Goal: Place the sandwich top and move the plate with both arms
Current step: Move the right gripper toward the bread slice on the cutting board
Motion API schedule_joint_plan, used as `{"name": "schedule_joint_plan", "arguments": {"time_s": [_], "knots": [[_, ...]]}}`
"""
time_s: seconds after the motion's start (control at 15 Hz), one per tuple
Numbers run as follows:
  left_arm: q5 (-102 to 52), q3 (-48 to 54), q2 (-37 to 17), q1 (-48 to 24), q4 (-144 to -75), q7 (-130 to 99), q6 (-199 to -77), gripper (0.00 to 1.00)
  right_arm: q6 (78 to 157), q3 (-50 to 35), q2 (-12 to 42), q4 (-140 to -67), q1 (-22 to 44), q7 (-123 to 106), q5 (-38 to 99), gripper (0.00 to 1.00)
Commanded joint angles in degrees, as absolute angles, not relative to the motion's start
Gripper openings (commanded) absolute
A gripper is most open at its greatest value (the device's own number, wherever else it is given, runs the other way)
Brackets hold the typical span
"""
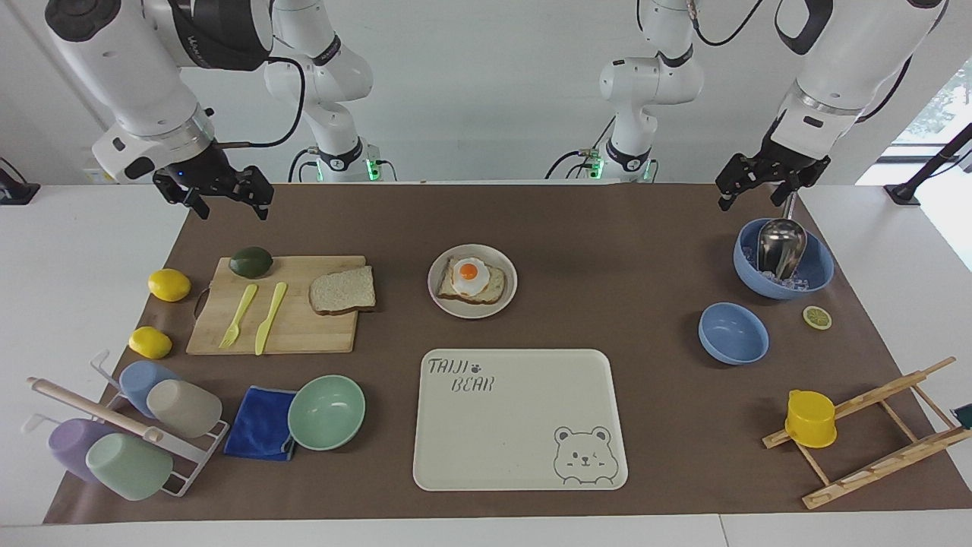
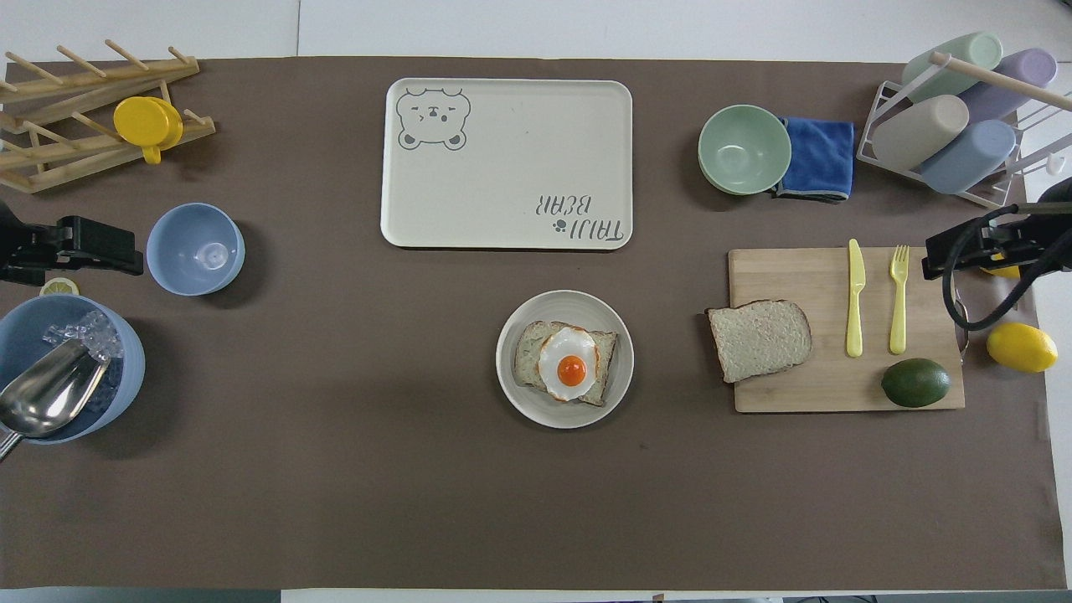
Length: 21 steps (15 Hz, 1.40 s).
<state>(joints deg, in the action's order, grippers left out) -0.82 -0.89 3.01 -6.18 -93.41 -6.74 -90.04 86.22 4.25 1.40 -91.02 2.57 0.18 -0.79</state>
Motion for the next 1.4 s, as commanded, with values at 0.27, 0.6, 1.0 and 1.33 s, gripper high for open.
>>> {"name": "schedule_joint_plan", "arguments": {"time_s": [0.27,0.6,1.0,1.33], "knots": [[-0.8,-0.4,4.7,-5.4,-95.4,-6.4,-90.4,1.0,85.9,4.4,1.9,-90.1,2.1,-0.4,0.2,1.0],[-0.8,-0.4,4.7,-5.4,-95.4,-6.4,-90.4,1.0,85.4,3.8,1.1,-90.9,2.5,-3.3,-0.3,1.0],[-0.8,-0.4,4.7,-5.4,-95.4,-6.4,-90.4,1.0,89.5,-10.4,4.6,-94.5,4.7,5.8,-11.2,1.0],[-0.8,-0.4,4.7,-5.4,-95.4,-6.4,-90.4,1.0,107.9,-13.1,7.7,-107.4,7.6,12.4,-15.6,1.0]]}}
